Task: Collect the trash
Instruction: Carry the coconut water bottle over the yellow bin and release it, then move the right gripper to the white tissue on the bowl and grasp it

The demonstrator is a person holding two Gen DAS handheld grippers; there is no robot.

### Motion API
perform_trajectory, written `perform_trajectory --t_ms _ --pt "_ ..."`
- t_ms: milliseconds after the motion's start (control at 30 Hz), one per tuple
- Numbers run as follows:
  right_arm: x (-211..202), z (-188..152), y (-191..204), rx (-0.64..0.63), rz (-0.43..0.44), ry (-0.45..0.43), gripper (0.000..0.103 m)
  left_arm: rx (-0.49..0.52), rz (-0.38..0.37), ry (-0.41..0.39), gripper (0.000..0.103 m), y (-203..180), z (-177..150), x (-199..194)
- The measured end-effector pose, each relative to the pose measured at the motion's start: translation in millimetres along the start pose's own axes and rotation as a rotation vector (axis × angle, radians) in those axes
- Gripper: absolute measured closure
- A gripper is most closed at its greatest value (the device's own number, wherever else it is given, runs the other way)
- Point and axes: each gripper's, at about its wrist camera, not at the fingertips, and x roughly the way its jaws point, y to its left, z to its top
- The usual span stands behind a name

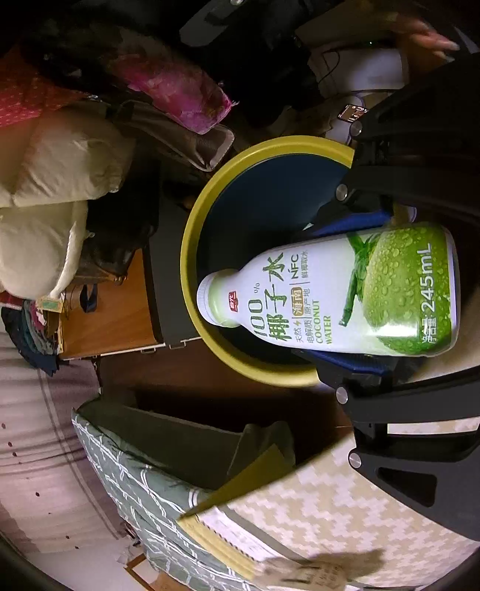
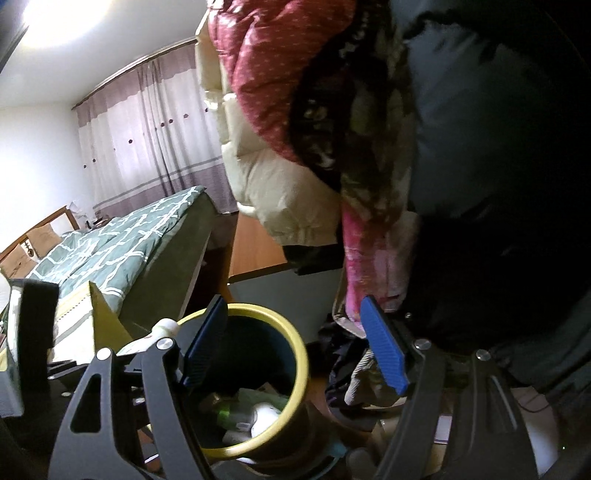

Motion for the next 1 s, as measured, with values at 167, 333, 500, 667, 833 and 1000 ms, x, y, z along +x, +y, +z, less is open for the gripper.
perform_trajectory --t_ms 167,333,500,667,833,1000 --pt "1.9 0.1 -5.3 0.014 -0.008 0.003 0.032 0.0 0.001 -0.001 0.045 -9.5 7.5 11.4" --pt "-2.2 0.7 -3.7 0.014 -0.006 -0.007 0.032 -0.021 0.034 -0.061 0.025 -1.0 4.7 -9.8" --pt "-4.5 -1.6 7.7 -0.004 0.011 -0.004 0.032 -0.083 0.047 -0.124 0.025 28.9 -16.5 -53.9" --pt "-6.5 -9.8 36.3 -0.053 0.066 0.018 0.032 -0.188 0.086 -0.206 0.02 73.8 -51.1 -104.3" --pt "-12.3 -17.9 73.1 -0.114 0.125 0.033 0.031 -0.3 0.17 -0.277 0.019 126.9 -94.3 -149.0" --pt "-21.0 -28.7 116.0 -0.178 0.193 0.05 0.031 -0.397 0.283 -0.33 0.019 183.9 -140.6 -192.5"
